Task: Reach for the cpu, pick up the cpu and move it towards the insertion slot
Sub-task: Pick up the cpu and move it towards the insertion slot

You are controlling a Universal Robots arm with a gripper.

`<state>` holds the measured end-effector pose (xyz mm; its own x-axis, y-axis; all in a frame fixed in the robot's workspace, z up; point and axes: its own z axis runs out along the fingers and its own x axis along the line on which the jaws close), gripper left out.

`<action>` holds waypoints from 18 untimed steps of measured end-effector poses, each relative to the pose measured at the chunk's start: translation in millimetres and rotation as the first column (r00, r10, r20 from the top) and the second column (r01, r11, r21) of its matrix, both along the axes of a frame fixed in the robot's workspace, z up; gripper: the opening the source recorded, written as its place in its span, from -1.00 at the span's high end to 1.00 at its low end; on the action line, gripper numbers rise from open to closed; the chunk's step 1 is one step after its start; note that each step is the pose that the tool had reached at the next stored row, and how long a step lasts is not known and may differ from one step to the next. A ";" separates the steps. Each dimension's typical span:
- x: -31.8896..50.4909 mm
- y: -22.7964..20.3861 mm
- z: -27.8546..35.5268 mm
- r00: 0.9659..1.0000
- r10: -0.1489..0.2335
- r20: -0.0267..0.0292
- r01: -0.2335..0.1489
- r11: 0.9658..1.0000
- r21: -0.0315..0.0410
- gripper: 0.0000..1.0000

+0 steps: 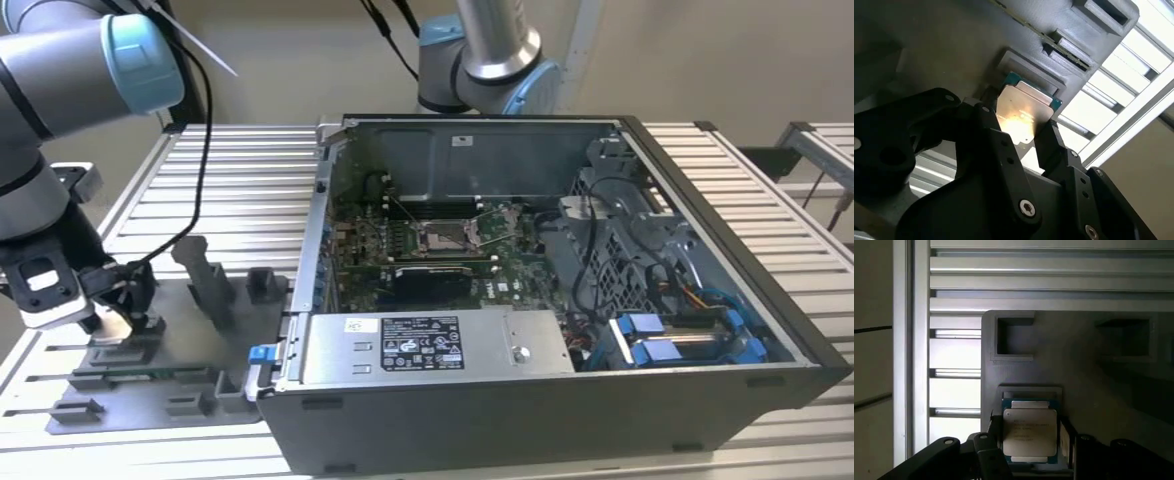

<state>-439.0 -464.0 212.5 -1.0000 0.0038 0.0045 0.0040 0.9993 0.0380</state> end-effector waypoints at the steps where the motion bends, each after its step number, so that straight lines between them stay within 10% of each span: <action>1: 0.0 0.0 2.3 1.000 0.000 0.000 0.000 1.000 0.000 1.00; 18: 0.0 0.0 37.1 1.000 0.000 -0.001 0.000 1.000 0.000 1.00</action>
<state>-439.0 -464.0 249.6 -1.0000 0.0038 0.0059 0.0040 0.9993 0.0382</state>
